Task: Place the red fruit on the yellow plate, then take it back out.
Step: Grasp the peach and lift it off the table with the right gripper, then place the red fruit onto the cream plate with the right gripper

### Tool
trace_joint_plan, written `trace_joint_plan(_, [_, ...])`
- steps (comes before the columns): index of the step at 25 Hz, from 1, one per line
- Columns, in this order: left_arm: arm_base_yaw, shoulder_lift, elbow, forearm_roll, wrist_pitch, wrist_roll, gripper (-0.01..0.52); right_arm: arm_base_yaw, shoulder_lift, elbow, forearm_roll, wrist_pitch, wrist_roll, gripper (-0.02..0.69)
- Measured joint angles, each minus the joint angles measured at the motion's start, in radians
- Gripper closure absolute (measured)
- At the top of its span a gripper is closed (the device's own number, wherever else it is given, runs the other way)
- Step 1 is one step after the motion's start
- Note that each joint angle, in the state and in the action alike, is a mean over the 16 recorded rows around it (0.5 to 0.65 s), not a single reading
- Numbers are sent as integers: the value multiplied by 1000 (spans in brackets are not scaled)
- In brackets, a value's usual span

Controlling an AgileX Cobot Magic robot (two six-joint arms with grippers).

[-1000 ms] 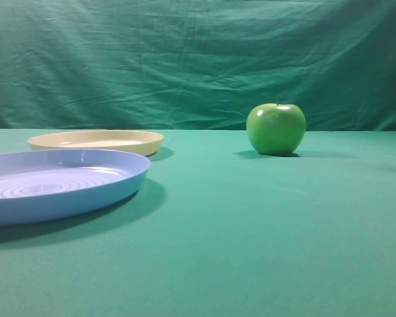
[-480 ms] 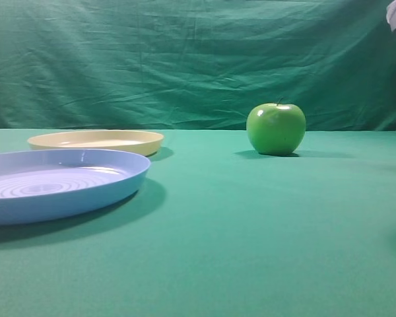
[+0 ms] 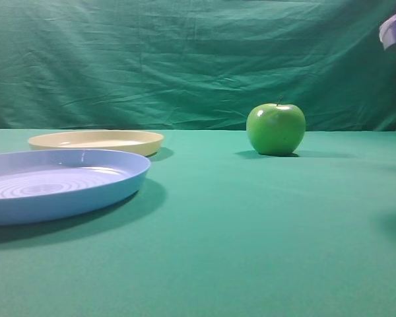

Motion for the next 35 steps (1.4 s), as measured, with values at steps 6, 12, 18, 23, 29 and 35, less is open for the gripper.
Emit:
trace_joint_plan(6, [0, 0, 0, 0, 0, 0, 514, 113, 58, -291, 1, 37, -33, 498])
trace_joint_plan(12, [0, 0, 0, 0, 0, 0, 514, 243, 197, -573, 22, 49, -87, 498])
trace_joint_plan(18, [0, 0, 0, 0, 0, 0, 514, 341, 400, -782, 70, 28, -160, 498])
trace_joint_plan(23, [0, 0, 0, 0, 0, 0, 514, 387, 559, -874, 111, -35, -211, 498])
trace_joint_plan(29, [0, 0, 0, 0, 0, 0, 514, 409, 694, -907, 136, -144, -246, 467])
trace_joint_plan(35, [0, 0, 0, 0, 0, 0, 514, 411, 756, -908, 141, -221, -250, 307])
